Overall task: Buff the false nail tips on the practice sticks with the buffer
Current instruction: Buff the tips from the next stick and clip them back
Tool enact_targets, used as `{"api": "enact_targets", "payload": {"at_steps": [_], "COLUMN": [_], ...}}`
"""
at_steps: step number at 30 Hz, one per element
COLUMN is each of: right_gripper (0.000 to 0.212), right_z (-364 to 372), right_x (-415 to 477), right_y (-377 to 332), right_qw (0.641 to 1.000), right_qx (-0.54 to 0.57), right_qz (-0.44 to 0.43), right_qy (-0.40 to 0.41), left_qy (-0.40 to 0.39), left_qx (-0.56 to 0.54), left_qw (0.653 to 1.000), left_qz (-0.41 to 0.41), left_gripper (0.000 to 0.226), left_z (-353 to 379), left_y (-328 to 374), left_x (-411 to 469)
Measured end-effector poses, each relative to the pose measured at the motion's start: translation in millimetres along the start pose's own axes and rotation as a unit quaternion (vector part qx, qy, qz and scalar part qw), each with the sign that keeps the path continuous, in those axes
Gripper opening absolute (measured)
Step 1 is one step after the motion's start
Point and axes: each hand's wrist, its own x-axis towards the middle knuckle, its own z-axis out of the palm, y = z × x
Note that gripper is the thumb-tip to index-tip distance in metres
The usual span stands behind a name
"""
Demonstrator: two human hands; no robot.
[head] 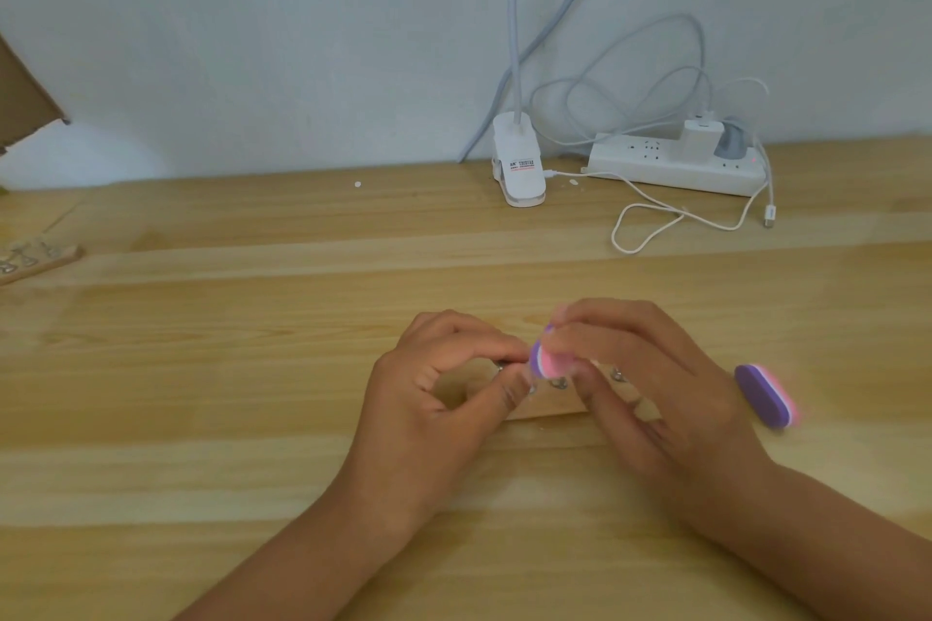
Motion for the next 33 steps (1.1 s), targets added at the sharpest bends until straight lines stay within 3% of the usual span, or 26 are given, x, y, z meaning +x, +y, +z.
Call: {"api": "enact_targets", "payload": {"at_steps": [2, 6, 10, 15, 20, 24, 28, 33], "right_gripper": [0.026, 0.027, 0.025, 0.029, 0.029, 0.027, 0.031, 0.03], "right_z": [2, 1, 2, -3, 3, -1, 2, -3], "right_x": [-1, 1, -2, 4, -2, 4, -1, 4], "right_y": [-4, 1, -4, 7, -3, 3, -6, 2], "right_qw": [0.999, 1.0, 0.999, 0.996, 0.999, 0.999, 0.998, 0.999], "right_qx": [0.008, -0.018, -0.002, -0.045, 0.0, -0.026, -0.007, -0.024], "right_qz": [-0.039, 0.003, -0.041, 0.071, -0.039, 0.026, -0.056, 0.006], "right_qy": [-0.016, 0.001, -0.017, 0.038, -0.013, 0.028, -0.008, 0.043], "left_qy": [0.001, 0.002, 0.003, 0.005, 0.002, 0.008, -0.007, -0.019], "left_qx": [0.001, 0.014, 0.009, 0.003, -0.001, -0.011, -0.04, -0.066], "left_qw": [1.0, 1.0, 1.0, 1.0, 1.0, 1.0, 0.999, 0.998], "left_qz": [-0.002, 0.001, 0.0, 0.006, 0.0, 0.005, -0.003, -0.015], "left_gripper": [0.011, 0.016, 0.015, 0.015, 0.018, 0.014, 0.01, 0.013], "left_z": [0, 0, 0, -1, 0, -1, -2, -2], "left_y": [-1, -2, -2, -3, -3, -6, -6, -9], "left_x": [0, 0, 0, -1, 0, 1, 1, 0]}}
